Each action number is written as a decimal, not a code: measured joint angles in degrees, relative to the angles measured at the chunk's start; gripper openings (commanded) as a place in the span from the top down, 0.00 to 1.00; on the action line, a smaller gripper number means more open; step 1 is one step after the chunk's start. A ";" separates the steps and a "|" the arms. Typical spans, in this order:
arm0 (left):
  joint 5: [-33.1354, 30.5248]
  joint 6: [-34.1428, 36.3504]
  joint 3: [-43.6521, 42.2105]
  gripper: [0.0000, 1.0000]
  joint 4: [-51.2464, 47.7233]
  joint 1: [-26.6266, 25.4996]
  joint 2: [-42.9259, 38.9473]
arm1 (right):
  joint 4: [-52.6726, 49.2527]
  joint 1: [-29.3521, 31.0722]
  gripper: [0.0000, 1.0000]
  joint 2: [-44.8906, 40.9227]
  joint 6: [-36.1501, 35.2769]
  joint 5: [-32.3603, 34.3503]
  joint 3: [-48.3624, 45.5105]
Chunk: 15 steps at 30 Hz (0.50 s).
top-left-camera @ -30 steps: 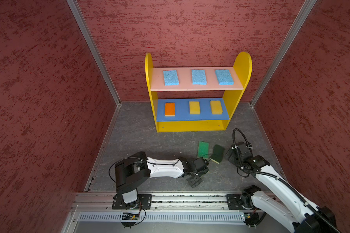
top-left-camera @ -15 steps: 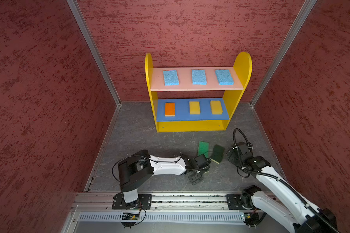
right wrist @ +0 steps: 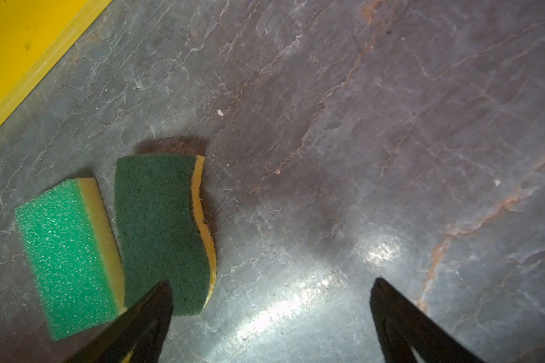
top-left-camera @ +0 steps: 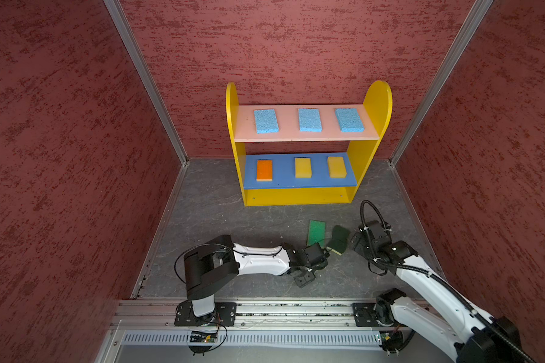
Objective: Place and organize the cleaning sponges onto the shelf
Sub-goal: 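Lift the dark green scouring pad with the left gripper off the table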
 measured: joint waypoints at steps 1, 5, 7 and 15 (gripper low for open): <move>-0.11 -0.59 -0.11 0.38 0.11 -0.04 -0.07 | 0.02 0.00 0.01 -0.07 -0.07 0.00 0.02; -0.72 -3.80 -1.46 0.40 1.18 -0.09 -0.87 | -0.07 0.00 0.01 -1.03 -0.11 0.02 0.02; -1.20 -5.90 -2.40 0.40 1.79 -0.09 -1.46 | -0.09 0.00 0.01 -1.44 -0.11 0.07 0.02; -4.07 -14.95 -7.39 0.42 2.97 0.92 -5.42 | -0.13 0.00 0.01 -1.27 -0.83 0.22 0.17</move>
